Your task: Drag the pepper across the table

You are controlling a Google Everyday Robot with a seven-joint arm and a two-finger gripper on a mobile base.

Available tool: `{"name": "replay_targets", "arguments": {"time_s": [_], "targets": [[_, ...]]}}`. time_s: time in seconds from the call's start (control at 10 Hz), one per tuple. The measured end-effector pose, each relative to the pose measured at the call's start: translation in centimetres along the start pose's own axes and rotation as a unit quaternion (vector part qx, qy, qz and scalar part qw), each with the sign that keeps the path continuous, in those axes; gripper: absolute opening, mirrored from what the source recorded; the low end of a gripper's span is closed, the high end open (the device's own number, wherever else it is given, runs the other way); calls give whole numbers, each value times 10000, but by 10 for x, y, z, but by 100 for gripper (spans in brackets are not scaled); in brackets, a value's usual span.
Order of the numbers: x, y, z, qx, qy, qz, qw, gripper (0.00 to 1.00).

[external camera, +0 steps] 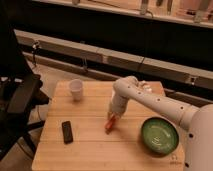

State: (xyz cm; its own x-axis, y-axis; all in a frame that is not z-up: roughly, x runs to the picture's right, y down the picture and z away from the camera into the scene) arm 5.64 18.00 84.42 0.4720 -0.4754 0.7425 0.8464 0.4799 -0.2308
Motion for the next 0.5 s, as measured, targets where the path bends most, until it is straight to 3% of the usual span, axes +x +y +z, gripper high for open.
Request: {"name": "replay_targets", "arguments": {"time_s": [0.5], "targets": [[9,1,-6,98,-20,66,9999,0]]}}
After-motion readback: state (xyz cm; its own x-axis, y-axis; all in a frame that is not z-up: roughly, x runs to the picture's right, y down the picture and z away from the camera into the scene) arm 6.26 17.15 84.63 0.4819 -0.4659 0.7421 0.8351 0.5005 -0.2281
